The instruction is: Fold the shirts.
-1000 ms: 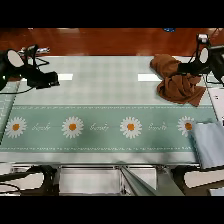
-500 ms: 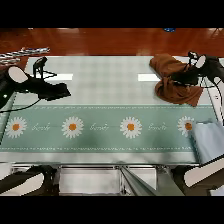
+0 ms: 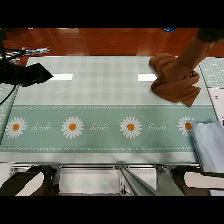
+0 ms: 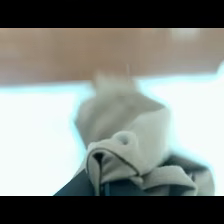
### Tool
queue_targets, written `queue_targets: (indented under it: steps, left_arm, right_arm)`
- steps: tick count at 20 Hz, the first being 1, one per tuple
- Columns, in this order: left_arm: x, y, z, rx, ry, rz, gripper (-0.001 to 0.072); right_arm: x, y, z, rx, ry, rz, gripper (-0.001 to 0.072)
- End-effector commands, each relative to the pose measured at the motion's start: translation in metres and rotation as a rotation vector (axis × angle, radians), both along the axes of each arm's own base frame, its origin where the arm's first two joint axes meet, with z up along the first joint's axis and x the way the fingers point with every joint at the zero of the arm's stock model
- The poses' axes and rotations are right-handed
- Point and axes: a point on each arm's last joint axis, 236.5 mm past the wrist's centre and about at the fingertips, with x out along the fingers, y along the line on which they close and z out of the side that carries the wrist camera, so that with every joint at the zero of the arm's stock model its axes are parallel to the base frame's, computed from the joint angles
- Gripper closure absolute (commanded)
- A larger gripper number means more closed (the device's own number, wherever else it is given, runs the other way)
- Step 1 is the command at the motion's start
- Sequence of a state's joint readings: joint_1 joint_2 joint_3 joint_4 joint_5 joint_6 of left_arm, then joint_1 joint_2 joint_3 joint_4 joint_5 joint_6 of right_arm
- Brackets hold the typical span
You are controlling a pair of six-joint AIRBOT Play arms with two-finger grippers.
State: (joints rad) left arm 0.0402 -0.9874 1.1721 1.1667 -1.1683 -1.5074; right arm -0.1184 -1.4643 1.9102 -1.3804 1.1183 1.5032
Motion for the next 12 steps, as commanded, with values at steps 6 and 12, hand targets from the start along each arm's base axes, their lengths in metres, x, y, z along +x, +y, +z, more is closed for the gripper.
queue_targets:
  steps: [6,12]
  left_arm:
    - [-0.068,-0.036,-0.044,0.005,0.055,-0.116,0.0197]
    - [-0.050,-0.032,-0.049,-0.001,-0.009,-0.068,0.0198]
  right_arm:
    - [-0.105,0.090,0.227,-0.004,-0.555,0.176,0.0690]
    - [-0.163,0.163,0.251,0.057,-0.605,0.375,0.0690]
